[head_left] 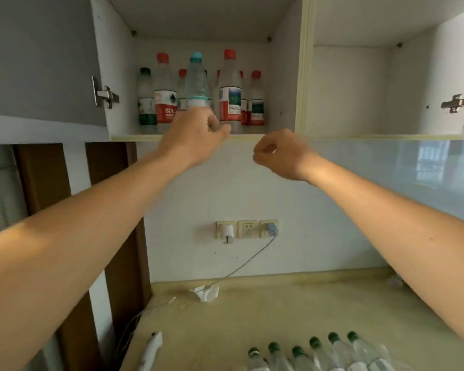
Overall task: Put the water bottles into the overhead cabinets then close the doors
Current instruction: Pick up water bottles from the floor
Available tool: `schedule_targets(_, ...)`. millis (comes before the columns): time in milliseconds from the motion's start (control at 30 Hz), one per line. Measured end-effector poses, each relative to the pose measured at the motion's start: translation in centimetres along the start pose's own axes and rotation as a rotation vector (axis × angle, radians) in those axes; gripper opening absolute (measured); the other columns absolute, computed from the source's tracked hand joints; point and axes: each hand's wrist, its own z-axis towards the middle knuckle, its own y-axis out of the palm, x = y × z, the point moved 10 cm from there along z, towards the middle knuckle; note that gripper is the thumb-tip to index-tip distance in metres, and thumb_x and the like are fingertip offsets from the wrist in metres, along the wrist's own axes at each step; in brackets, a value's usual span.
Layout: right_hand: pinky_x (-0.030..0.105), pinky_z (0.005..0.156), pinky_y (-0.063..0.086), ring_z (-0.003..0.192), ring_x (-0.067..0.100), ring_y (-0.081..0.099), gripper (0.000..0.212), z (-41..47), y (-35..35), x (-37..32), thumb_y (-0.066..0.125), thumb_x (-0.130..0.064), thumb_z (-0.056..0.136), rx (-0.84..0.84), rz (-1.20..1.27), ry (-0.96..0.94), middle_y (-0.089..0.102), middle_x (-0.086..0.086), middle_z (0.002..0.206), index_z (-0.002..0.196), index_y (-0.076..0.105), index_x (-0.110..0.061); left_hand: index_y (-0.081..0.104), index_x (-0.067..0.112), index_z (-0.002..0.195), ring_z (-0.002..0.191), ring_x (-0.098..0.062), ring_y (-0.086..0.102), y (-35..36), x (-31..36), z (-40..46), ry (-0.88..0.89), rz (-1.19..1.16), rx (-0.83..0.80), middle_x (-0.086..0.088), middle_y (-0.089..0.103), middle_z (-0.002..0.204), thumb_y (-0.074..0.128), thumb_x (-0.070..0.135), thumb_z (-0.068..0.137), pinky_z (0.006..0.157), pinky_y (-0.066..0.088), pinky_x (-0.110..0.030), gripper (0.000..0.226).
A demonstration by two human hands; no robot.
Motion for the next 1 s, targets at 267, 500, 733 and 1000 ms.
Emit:
schedule_targets(267, 0.025, 0.052, 0.051, 0.058, 0.009, 0.067, 0.018, -15.3, 3.8, 5.7, 0.067, -0.034, 0.092, -0.140, 0.132, 0.220, 0.076, 0.003, 0.077, 0.085, 0.071, -0.017, 0.070, 0.007, 0.083, 0.059, -0.015, 0.056, 6.9, 0.2, -13.2, -0.188, -0.296, -0.176, -0.004, 0.064, 0.068, 0.056, 0.044, 0.098, 0.055, 0.044, -0.023, 0.042)
schedule_targets(500, 0.020, 0.057, 0.043, 0.051, -0.003, 0.059, 0.024, -31.1, 8.0, 14.5, 0.067, -0.045, 0.092, -0.267, 0.319, 0.466, 0.072, -0.005, 0.067, 0.083, 0.072, -0.024, 0.070, 0.017, 0.072, 0.038, -0.001, 0.037, 18.6, 2.5, -28.4, -0.357, -0.583, -0.451, 0.013, 0.048, 0.044, 0.055, 0.041, 0.100, 0.041, 0.030, -0.016, 0.040)
schedule_targets(733, 0.023, 0.046, 0.042, 0.056, 0.015, 0.057, 0.013, -48.7, 14.3, 25.6, 0.068, -0.025, 0.094, -0.319, 0.632, 0.777, 0.069, 0.003, 0.070, 0.088, 0.073, -0.015, 0.071, 0.024, 0.076, 0.048, -0.010, 0.045, 32.5, 5.3, -47.5, -0.551, -0.701, -0.799, 0.007, 0.053, 0.054, 0.056, 0.046, 0.099, 0.043, 0.035, -0.021, 0.035)
schedule_targets(1000, 0.034, 0.069, 0.061, 0.074, 0.018, 0.072, 0.010, -71.3, 20.3, 42.3, 0.064, -0.018, 0.097, -0.400, 0.700, 1.189, 0.076, 0.002, 0.083, 0.100, 0.072, -0.014, 0.069, 0.008, 0.087, 0.058, -0.017, 0.060, 45.9, 8.4, -69.8, -0.935, -0.577, -1.037, -0.004, 0.063, 0.066, 0.056, 0.031, 0.102, 0.050, 0.046, -0.029, 0.030)
